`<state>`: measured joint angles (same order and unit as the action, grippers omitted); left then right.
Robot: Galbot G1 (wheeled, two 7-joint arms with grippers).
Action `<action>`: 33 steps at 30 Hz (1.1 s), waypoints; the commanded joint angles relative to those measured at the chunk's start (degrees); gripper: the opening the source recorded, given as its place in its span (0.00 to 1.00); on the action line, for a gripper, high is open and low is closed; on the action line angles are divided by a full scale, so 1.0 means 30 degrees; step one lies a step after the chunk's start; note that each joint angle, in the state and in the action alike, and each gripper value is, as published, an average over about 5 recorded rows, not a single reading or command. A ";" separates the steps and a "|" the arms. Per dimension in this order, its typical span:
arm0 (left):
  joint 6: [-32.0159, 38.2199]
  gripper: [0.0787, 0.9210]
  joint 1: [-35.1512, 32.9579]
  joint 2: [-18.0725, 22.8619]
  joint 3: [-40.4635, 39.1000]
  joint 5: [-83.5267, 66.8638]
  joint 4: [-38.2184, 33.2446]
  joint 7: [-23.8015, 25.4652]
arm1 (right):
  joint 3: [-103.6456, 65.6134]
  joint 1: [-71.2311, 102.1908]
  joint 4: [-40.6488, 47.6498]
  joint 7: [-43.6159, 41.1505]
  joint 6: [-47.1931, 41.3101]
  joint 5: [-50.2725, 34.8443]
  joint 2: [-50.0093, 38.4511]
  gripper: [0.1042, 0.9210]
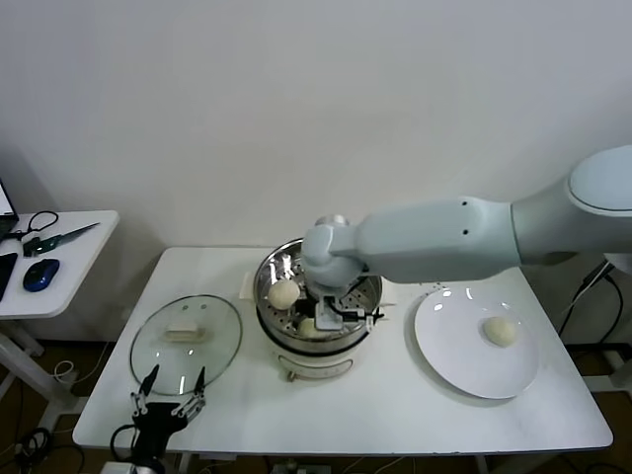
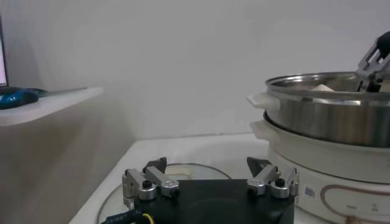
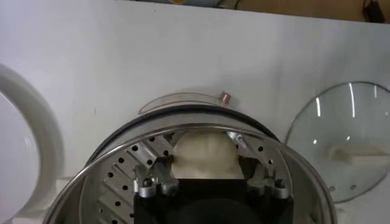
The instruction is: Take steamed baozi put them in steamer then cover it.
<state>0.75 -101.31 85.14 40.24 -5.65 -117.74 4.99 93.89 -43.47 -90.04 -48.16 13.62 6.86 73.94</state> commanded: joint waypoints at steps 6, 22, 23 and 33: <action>0.0005 0.88 -0.0007 0.0004 -0.0020 -0.0035 -0.0082 -0.0004 | 0.0970 -0.4585 0.1969 -0.2829 -0.0032 -0.6003 -0.3786 0.88; -0.0021 0.88 0.0255 -0.0087 -0.0319 -0.0077 -0.0139 0.0020 | 0.0832 -0.0264 0.5733 -0.4261 -0.4775 -0.7936 -1.6846 0.88; -0.0027 0.88 0.0262 -0.0074 -0.0331 -0.0068 -0.0124 0.0026 | -0.0565 0.1231 0.5960 -0.4183 -0.4807 -0.7626 -1.7228 0.88; -0.0127 0.88 0.0288 0.0155 -0.0341 0.0187 -0.0016 0.0143 | -1.0326 1.1198 0.9604 -0.3732 -0.3461 -0.5098 -1.6693 0.88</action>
<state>0.39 -100.55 85.64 39.32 -5.08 -117.74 5.46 84.85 -34.08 -70.63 -59.26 2.97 -12.82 30.59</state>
